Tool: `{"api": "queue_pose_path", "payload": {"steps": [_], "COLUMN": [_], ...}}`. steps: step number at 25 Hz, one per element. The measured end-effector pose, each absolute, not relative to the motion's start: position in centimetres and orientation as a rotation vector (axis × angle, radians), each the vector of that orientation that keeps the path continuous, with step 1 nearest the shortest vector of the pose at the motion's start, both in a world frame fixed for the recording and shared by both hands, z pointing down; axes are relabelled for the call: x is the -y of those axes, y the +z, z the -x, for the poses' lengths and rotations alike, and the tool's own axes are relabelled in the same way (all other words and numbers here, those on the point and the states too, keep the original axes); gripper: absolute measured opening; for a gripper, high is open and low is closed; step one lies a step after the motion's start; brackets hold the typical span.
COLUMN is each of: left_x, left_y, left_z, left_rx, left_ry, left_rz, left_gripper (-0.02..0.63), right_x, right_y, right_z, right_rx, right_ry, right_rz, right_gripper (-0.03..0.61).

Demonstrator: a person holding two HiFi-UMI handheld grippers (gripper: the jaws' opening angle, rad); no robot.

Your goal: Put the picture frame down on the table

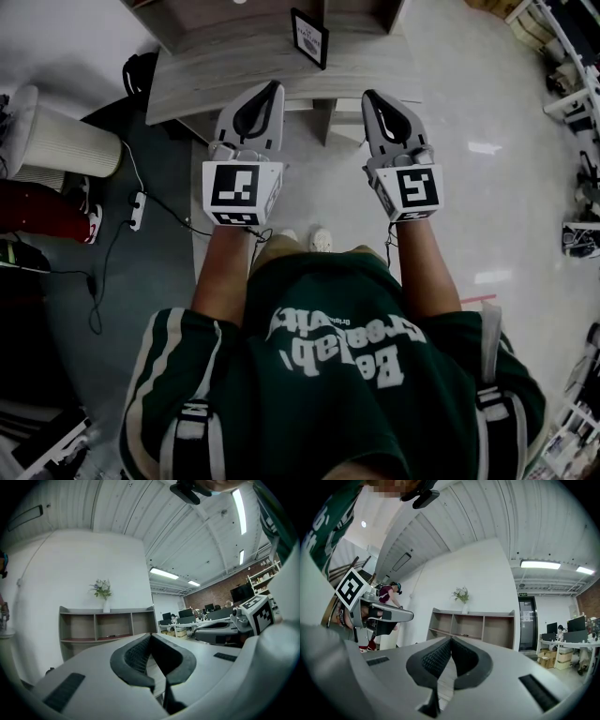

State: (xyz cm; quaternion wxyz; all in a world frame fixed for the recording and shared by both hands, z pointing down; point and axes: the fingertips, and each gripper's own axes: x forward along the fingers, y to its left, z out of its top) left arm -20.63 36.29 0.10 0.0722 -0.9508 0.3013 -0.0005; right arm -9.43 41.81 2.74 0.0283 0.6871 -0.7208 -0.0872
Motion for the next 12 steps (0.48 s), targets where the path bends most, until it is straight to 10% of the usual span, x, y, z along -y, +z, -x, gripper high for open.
{"api": "queue_pose_path", "payload": {"steps": [12], "left_x": [-36.0], "left_y": [0.2], "left_z": [19.5], "left_rx": [-0.905], "left_ry": [0.004], "left_rz": [2.854], "left_gripper": [0.018], "right_x": [-41.7], "right_y": [2.9], "right_z": [8.3], "right_rx": [2.222], "right_ry": [-0.279], "right_rz": [-2.123], "right_gripper": [0.035]}}
